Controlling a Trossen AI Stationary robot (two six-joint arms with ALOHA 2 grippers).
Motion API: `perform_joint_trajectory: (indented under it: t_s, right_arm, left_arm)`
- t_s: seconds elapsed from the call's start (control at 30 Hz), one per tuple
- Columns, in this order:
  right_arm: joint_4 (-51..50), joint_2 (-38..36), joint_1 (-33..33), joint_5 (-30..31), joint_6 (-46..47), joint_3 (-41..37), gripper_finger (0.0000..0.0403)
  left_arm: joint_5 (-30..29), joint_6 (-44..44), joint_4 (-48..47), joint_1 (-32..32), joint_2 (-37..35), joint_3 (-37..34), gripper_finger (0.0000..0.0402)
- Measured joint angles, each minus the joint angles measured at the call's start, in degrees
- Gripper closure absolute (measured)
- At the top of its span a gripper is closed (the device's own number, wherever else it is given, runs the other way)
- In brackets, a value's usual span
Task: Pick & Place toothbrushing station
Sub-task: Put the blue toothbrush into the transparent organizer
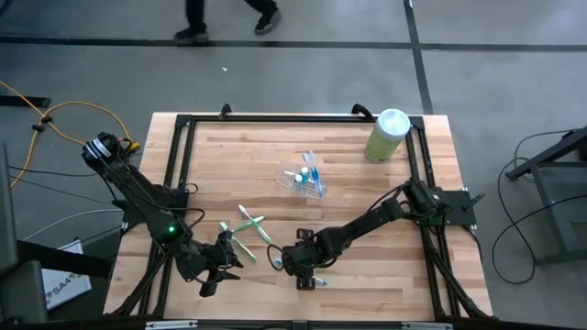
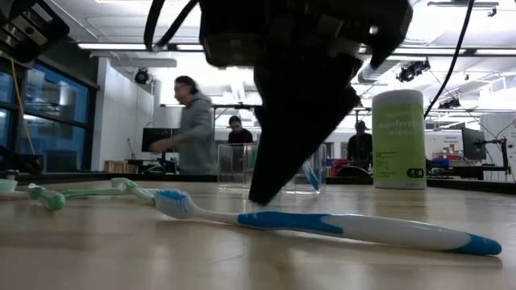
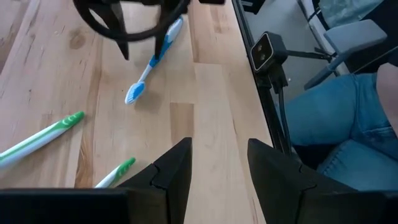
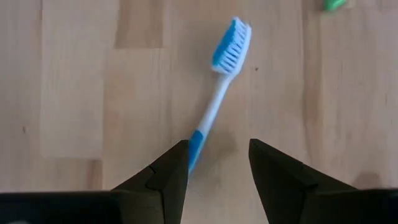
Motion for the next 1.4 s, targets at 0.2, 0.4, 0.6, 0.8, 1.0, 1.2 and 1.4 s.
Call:
perform_joint_trajectory:
  t_s: [0.2, 0.4, 0.6, 0.8, 1.0, 1.2, 1.4]
  right_arm:
    - [0.6, 0.7, 0.7, 0.0, 3.6, 0.0, 0.0243]
    - [2.5, 0.7, 1.2, -1.0, 5.3, 0.0, 0.0243]
    - [2.4, 0.7, 1.8, -0.8, 7.4, 0.0, 0.0243]
    - [1.8, 0.7, 2.4, 1.3, 8.3, 0.0, 0.0243]
    - [0.7, 0.7, 2.2, 2.3, 10.1, -0.4, 0.0243]
    - [0.8, 0.7, 2.5, 1.8, 13.1, -0.5, 0.0243]
    - [0.9, 0.7, 3.2, 0.6, 15.4, -0.5, 0.0243]
  left_arm:
    - [0.0, 0.0, -0.1, 0.0, 0.0, 0.0, 0.025]
    - [0.0, 0.0, -0.1, 0.0, 0.0, 0.0, 0.025]
    - [0.0, 0.0, 0.0, 0.0, 0.0, 0.0, 0.025]
    - [0.0, 0.0, 0.0, 0.0, 0.0, 0.0, 0.025]
    - [0.0, 0.0, 0.0, 0.0, 0.0, 0.0, 0.025]
    - [0.0, 0.0, 0.0, 0.0, 0.0, 0.0, 0.025]
    - [0.0, 0.0, 0.0, 0.0, 0.0, 0.0, 0.025]
